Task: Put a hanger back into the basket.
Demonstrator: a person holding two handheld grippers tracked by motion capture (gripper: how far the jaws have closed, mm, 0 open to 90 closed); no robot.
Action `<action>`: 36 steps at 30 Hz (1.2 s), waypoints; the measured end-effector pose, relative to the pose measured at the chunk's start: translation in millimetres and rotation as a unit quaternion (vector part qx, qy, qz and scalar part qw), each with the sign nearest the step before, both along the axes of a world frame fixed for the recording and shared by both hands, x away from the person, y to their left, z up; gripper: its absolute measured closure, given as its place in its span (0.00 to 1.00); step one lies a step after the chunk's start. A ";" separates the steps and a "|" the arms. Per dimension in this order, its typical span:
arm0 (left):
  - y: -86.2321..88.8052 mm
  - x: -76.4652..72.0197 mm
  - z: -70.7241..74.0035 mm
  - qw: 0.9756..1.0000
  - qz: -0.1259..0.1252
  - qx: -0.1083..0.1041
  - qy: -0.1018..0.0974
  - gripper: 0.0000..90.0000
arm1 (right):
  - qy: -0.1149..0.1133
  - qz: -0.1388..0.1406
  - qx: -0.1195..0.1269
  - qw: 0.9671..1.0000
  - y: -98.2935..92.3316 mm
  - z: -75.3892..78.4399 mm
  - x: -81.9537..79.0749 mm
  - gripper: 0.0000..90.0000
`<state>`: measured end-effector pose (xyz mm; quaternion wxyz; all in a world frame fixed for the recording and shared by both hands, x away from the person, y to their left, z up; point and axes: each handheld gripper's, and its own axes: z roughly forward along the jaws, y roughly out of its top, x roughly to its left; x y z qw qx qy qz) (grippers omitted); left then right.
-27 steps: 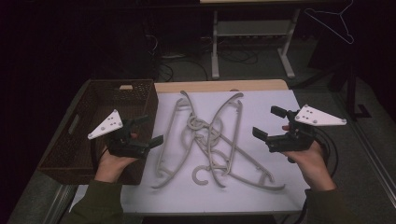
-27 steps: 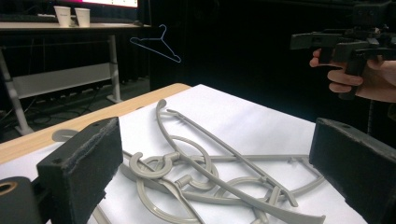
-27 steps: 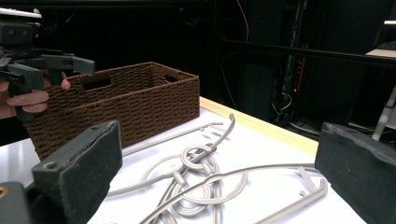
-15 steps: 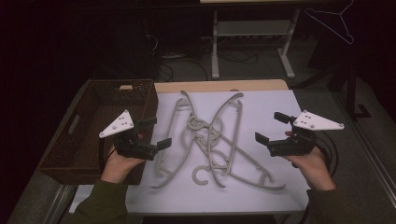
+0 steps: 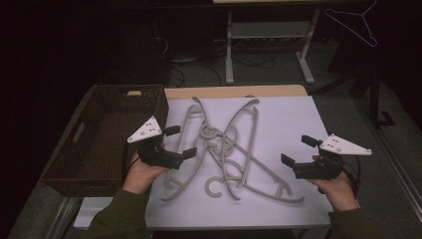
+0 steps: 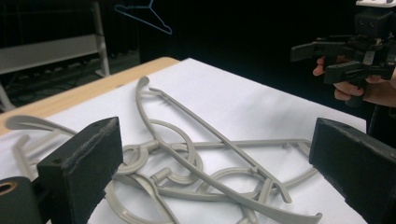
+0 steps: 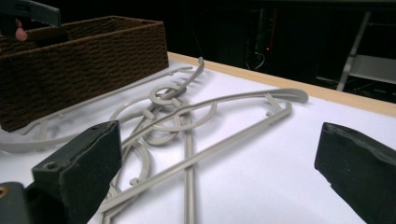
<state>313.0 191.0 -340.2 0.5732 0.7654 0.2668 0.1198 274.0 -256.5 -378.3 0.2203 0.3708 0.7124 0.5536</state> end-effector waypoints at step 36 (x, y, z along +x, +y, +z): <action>-100.1 32.8 -69.3 0.986 0.005 0.144 0.086 0.15 | 0.007 -0.014 -0.007 1.000 -6.3 -4.4 -2.3 0.01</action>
